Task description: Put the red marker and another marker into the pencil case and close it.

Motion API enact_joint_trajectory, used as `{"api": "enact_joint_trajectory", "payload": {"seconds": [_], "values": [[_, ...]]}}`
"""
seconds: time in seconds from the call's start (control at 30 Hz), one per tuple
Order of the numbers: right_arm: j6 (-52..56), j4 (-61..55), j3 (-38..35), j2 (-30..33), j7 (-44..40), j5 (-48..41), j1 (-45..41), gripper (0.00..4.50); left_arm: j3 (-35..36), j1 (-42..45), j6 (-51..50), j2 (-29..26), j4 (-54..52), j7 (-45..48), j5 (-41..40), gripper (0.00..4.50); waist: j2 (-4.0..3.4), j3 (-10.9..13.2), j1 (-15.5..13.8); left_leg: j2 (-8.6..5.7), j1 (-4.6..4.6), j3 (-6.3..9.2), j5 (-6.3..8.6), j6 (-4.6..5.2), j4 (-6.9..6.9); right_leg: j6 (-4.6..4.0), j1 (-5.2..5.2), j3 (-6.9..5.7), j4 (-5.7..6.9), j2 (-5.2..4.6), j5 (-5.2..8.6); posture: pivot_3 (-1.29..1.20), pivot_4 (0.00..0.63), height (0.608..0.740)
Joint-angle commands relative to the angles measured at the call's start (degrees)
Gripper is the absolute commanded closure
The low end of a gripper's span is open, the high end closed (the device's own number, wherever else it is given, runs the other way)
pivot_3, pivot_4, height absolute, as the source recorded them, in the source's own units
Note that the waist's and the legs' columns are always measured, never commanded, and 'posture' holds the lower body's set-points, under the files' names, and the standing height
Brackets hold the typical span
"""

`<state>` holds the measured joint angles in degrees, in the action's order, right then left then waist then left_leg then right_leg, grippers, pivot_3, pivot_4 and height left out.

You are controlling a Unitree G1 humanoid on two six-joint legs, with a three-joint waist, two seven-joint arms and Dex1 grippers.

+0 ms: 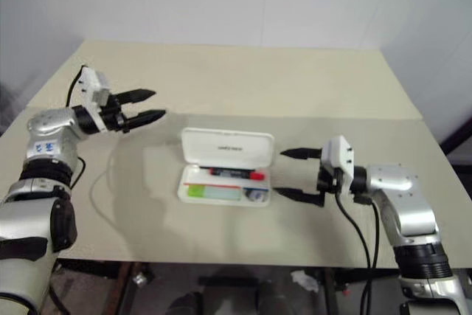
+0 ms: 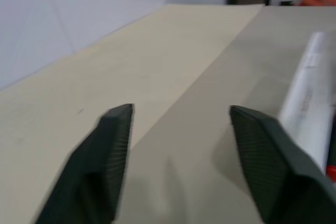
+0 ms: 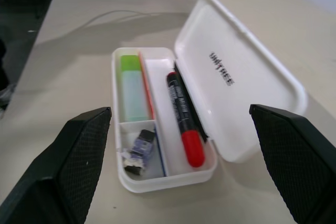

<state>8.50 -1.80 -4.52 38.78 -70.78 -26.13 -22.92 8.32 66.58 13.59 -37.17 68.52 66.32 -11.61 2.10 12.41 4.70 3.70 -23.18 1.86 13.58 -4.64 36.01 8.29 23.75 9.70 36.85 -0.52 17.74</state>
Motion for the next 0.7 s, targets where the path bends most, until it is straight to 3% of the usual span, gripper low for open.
{"api": "enact_joint_trajectory", "payload": {"seconds": [0.03,0.2,0.23,0.4,0.7], "values": [[-0.59,-2.24,-2.83,1.34,1.09,-1.08,1.49,0.0,-0.24,3.5,0.94,0.58,2.89,-3.45,2.58,2.68,0.0,0.0,-0.03,0.0,-0.01,0.0,0.01,-0.01,-0.01,0.01,0.0,0.0,-0.01,0.0,0.01,0.0,0.15,0.74],[-0.37,-1.41,-5.42,2.56,0.47,-2.7,4.27,0.0,-1.43,5.61,-1.73,4.23,6.23,-6.86,6.3,4.35,0.0,0.0,-0.25,-0.02,-0.04,0.0,0.05,-0.06,0.0,0.08,-0.01,0.01,-0.02,0.0,0.06,0.0,0.15,0.74],[-0.5,-1.01,-5.6,2.8,0.37,-2.59,4.55,0.0,-1.3,5.87,-2.58,4.88,6.59,-7.3,6.66,4.47,0.0,0.0,-0.29,-0.03,-0.04,0.0,0.05,-0.06,0.01,0.09,-0.01,0.01,-0.02,0.0,0.06,0.0,0.15,0.74],[-0.63,-0.61,-6.07,2.94,1.22,-2.32,4.89,0.0,-1.59,6.07,-6.07,8.26,7.51,-6.42,8.31,4.47,0.01,0.01,-0.04,-0.03,-0.02,0.0,0.05,-0.06,0.03,0.09,-0.01,0.01,0.03,0.0,0.06,0.0,0.15,0.74],[-0.27,-1.46,-6.84,3.53,2.08,-2.11,5.89,0.0,-3.51,7.66,-11.35,9.01,6.39,16.7,9.26,4.47,0.01,0.01,0.0,-0.04,-0.03,0.01,0.05,-0.07,-0.01,0.09,-0.01,0.01,0.02,0.01,0.07,0.0,0.15,0.74]]}}
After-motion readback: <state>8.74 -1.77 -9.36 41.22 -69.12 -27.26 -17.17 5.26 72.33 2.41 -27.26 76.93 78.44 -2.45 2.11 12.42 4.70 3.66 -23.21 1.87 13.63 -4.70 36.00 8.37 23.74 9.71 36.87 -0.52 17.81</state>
